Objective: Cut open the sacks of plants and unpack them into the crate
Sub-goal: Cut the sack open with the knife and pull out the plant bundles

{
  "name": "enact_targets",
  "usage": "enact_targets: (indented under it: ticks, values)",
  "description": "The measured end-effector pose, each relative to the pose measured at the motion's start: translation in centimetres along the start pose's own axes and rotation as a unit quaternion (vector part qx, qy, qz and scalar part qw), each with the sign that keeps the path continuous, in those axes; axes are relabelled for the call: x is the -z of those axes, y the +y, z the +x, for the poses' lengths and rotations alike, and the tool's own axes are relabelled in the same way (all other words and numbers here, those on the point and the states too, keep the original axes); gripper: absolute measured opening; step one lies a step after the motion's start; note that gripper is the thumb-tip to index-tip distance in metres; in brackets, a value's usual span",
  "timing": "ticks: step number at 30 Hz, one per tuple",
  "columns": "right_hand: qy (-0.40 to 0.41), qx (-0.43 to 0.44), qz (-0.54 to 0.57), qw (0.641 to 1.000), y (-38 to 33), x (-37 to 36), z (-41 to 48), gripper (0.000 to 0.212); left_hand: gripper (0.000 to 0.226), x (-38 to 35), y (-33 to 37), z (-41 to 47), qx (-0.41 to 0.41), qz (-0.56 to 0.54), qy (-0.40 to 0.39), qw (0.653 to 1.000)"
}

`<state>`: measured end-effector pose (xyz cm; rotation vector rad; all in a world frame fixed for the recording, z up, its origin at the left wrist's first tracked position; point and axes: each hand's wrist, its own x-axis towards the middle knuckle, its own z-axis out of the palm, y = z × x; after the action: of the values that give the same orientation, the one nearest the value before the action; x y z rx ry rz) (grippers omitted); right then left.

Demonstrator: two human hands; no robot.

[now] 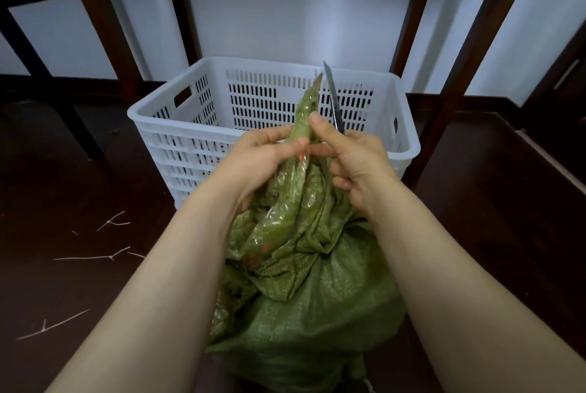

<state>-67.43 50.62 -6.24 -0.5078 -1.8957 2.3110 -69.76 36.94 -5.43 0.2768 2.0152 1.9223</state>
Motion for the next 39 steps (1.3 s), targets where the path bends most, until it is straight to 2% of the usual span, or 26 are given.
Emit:
enact_targets:
  ticks: [3,7,11,15,18,19,22,23,25,26,29,34,39]
  values:
    - [-0.011,-0.002,0.019,1.000,0.0,0.2,0.1,0.027,0.014,-0.2,-0.3,0.0,-0.027,0.053,0.004,0.998]
    - [-0.030,-0.011,0.071,0.997,0.5,0.4,0.4,0.013,0.033,-0.5,-0.2,0.3,-0.041,0.115,0.044,0.992]
    - [-0.052,-0.029,0.141,0.988,0.4,0.8,0.9,0.012,0.022,-0.4,-0.1,0.4,-0.043,0.044,0.036,0.997]
    - [-0.021,-0.042,0.163,0.986,0.8,1.0,1.2,0.015,0.047,-0.1,-0.2,0.7,-0.051,-0.023,0.069,0.996]
    - [-0.022,-0.050,0.170,0.984,1.1,1.1,1.3,0.016,0.068,0.0,-0.2,0.8,-0.051,-0.001,0.058,0.997]
    - [-0.017,-0.039,0.151,0.988,1.1,1.1,1.3,0.014,0.065,0.0,-0.2,0.8,-0.053,0.018,0.053,0.997]
    - [0.001,0.008,0.087,0.996,0.9,1.0,1.3,0.016,0.037,0.1,0.4,0.7,-0.068,0.069,0.053,0.994]
    - [0.003,0.019,0.082,0.996,0.8,0.9,1.3,0.019,0.043,0.2,0.5,0.9,-0.076,0.084,0.065,0.991]
    - [-0.003,0.024,0.096,0.995,0.6,0.7,1.4,0.026,0.069,0.4,0.4,1.3,-0.076,0.097,0.095,0.988]
    - [-0.011,0.018,0.107,0.994,0.5,0.6,1.4,0.028,0.073,0.4,0.4,1.5,-0.074,0.090,0.107,0.987]
    - [-0.044,-0.008,0.134,0.990,0.6,0.5,1.3,0.025,0.062,0.5,0.1,1.7,-0.067,0.047,0.116,0.990]
    - [-0.062,-0.018,0.147,0.987,0.4,0.9,1.2,0.018,0.066,1.2,-0.3,1.9,-0.029,-0.029,0.131,0.991]
    - [-0.034,0.024,0.077,0.996,-0.2,1.1,0.9,0.026,0.042,0.6,0.1,1.6,-0.024,-0.054,0.079,0.995]
